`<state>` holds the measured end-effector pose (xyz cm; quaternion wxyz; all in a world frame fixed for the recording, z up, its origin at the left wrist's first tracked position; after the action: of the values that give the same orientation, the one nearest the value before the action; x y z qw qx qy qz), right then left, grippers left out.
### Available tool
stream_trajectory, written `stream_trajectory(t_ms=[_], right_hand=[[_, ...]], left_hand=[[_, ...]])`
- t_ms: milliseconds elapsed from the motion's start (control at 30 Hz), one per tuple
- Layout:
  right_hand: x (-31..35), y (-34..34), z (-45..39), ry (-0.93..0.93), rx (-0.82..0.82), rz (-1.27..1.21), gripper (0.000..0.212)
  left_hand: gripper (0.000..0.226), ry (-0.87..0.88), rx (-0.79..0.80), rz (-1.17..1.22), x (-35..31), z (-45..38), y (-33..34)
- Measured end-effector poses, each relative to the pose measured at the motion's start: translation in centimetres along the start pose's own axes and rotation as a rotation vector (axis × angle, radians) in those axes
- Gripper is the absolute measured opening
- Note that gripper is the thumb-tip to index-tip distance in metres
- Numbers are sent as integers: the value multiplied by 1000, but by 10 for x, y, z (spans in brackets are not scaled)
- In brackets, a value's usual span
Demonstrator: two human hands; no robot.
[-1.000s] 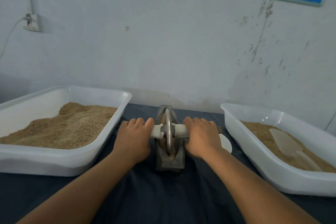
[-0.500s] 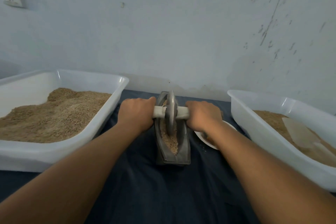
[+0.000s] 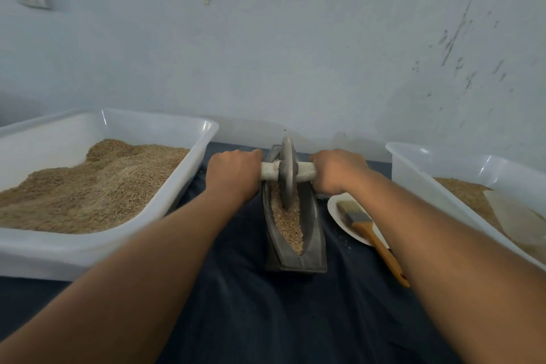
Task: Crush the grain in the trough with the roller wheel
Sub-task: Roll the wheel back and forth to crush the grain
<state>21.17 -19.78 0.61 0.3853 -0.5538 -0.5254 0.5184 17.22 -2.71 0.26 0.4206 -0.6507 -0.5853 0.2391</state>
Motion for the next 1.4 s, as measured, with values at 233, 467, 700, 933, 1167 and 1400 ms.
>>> stream_trajectory(t_ms=[233, 467, 700, 933, 1167, 1400], right_hand=[[-16, 14, 19, 87, -46, -140, 17], [-14, 2, 53, 76, -242, -169, 16], [-9, -9, 95, 52, -434, -158, 27], [-5, -24, 117, 13, -610, -190, 24], [-4, -15, 91, 36, -464, -106, 21], [-14, 0, 56, 103, -261, -119, 11]], left_hand=[[26, 40, -38, -128, -14, 2, -15], [29, 61, -125, -100, -24, 36, -36], [23, 93, -265, -105, -38, 64, -61], [34, 62, -329, -91, -35, 86, -60], [32, 34, -274, -90, -32, 73, -52], [26, 14, -185, -132, -25, 43, -36]])
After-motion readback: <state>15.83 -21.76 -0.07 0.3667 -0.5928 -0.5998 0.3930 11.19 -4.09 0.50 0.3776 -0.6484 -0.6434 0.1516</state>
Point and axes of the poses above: each hand's wrist, its own z-axis away from the middle knuckle, its own y-axis out of the palm, x = y × z, the point moved 10 cm from there along -z, towards the middle knuckle, and after that the axes turned 10 degrees about y, right-handed, at the moved point
